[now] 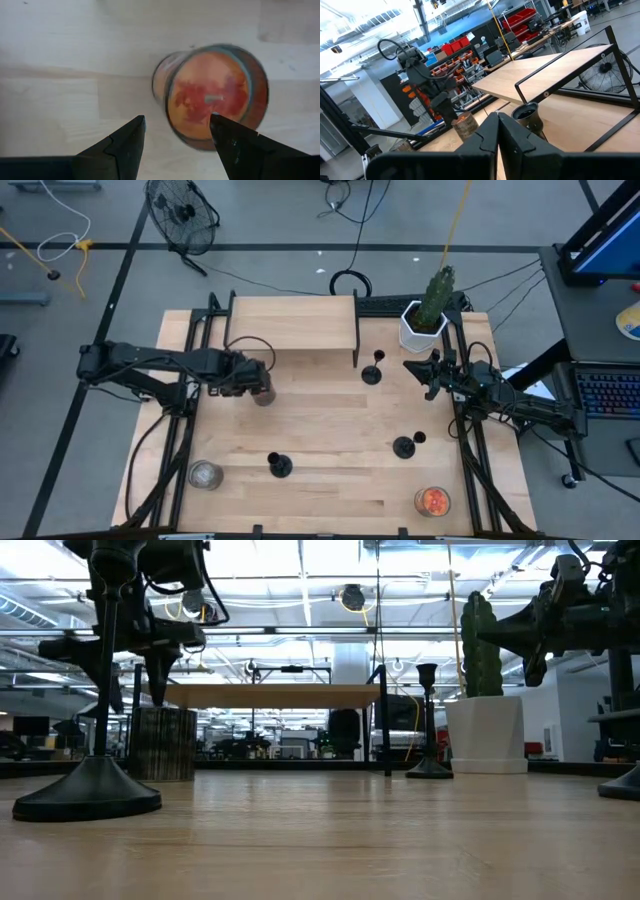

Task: Pick & Place candle stick holders
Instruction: Put the top silver scented candle on the shelf

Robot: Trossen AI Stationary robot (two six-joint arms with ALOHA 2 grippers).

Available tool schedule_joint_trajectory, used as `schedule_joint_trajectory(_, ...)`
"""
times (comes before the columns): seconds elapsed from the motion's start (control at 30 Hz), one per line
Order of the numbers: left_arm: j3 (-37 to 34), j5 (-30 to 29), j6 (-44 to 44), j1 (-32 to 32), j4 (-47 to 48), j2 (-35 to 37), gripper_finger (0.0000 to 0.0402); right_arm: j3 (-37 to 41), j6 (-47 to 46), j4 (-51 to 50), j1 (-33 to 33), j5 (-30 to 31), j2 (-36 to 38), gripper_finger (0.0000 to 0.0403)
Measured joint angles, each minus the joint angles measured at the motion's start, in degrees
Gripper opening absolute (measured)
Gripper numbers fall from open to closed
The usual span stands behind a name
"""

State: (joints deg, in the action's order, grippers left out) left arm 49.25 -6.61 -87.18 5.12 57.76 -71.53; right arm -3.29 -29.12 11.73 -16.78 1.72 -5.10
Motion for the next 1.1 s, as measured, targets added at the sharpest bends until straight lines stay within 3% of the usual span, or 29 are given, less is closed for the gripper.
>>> schedule_joint_trajectory(0.43, -4.41, 1.62, 0.18, 3.1, -5.8, 0.01, 0.0222, 0.0, 0.0, -0.14, 0.0, 0.0, 0.0, 0.0004)
schedule_joint_trajectory(0.87, -4.27, -2.48, 1.48, 3.16, -6.25, -1.08, 0.0024, 0.0, 0.01, -0.86, 0.0, 0.0, 0.01, 0.0004)
schedule_joint_trajectory(1.1, -4.26, -2.89, 4.43, 3.18, -7.0, -1.59, 0.0007, 0.0, 0.0, -0.86, 0.0, 0.0, 0.02, 0.0004)
